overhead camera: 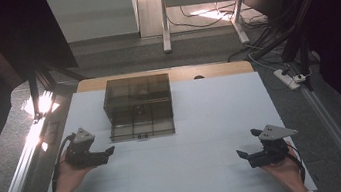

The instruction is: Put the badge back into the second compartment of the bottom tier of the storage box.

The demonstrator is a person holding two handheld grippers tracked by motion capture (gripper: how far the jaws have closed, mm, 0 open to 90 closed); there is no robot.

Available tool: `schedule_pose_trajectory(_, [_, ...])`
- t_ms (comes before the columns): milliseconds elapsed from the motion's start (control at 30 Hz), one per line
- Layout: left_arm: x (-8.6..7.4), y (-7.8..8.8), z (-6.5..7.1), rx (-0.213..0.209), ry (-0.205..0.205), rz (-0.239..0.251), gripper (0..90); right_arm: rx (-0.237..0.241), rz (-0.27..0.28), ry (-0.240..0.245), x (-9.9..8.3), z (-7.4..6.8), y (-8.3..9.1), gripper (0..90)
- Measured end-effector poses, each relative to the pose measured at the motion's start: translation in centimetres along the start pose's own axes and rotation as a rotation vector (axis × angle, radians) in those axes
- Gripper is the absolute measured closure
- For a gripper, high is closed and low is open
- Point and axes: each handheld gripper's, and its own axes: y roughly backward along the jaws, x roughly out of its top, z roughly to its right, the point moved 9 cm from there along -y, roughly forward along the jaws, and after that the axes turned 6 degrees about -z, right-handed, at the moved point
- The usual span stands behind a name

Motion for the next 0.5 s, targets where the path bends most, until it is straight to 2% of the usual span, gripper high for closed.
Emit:
schedule_pose_trajectory(167, [0.6,-0.5,-1.0,-0.02,0.023,-0.04,14.8,0.003,0.002,-0.005,0.0,0.1,0.0,6.0])
schedule_pose_trajectory(300, [0.7,-0.6,-1.3,-0.01,0.021,-0.05,15.3,0.001,-0.004,-0.005,-0.1,0.1,0.0,6.2])
schedule_pose_trajectory(467, [-0.2,-1.1,-1.5,-0.006,-0.004,-0.097,16.1,0.001,-0.012,-0.005,-0.2,0.1,-0.1,6.2])
schedule_pose_trajectory(500, [-0.6,-1.4,-1.7,-0.004,-0.004,-0.123,16.4,0.0,-0.013,-0.006,-0.2,0.2,-0.1,6.2])
